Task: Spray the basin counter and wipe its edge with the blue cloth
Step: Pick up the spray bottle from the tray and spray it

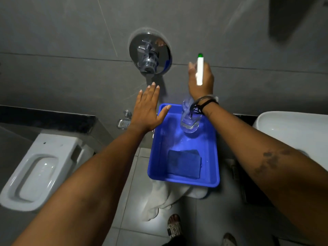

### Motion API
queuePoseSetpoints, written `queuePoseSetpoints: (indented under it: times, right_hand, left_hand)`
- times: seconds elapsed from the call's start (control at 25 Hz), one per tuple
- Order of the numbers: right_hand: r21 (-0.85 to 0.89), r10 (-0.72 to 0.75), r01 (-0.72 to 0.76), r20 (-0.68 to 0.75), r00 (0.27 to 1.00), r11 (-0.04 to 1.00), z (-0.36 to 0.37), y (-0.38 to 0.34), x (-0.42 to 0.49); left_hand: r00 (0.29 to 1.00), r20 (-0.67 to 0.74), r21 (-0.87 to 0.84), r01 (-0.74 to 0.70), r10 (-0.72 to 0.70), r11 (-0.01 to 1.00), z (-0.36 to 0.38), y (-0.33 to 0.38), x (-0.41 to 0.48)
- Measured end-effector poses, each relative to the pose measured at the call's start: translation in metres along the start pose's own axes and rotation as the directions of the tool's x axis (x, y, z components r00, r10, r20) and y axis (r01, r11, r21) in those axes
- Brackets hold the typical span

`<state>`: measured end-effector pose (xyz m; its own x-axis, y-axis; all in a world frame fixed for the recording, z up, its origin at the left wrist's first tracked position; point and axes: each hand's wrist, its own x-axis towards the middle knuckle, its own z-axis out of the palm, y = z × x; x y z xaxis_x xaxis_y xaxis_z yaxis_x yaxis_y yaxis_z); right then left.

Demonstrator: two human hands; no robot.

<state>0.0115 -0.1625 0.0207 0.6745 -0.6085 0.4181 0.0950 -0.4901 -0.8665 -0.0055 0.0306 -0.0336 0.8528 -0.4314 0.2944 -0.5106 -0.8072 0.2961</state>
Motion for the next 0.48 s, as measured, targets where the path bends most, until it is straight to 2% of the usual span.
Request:
queuePoseSetpoints:
  times: [0.12, 0.2, 0.32, 0.4, 0.48]
  right_hand:
    - [0.049, -0.094, 0.099, -0.090, 0.991, 0.994, -0.051, -0.045, -0.014]
    - [0.099, -0.094, 0.099, -0.058, 0.994, 0.990, -0.083, -0.065, -0.040]
    - [0.060, 0.000, -0.009, 0.146, 0.989, 0.998, -0.118, -0.059, -0.100]
    - [-0.057, 0.146, -0.135, 0.334, 0.931, 0.989, -0.130, -0.033, -0.146]
    - [-0.224, 0.317, -0.239, 0.437, 0.842, 0.945, -0.133, 0.000, -0.193]
  left_hand:
    - [0.999, -0.039, -0.020, -0.032, 0.032, 0.999, -0.019, 0.022, -0.008]
    - [0.997, -0.070, -0.033, -0.034, 0.031, 0.999, -0.029, 0.035, -0.019]
    - [0.993, -0.116, -0.053, 0.003, -0.009, 0.999, -0.037, 0.052, -0.051]
    - [0.995, -0.097, -0.055, 0.027, -0.032, 0.998, -0.035, 0.060, -0.082]
    - [0.998, -0.055, -0.032, 0.026, -0.028, 0.999, -0.028, 0.064, -0.111]
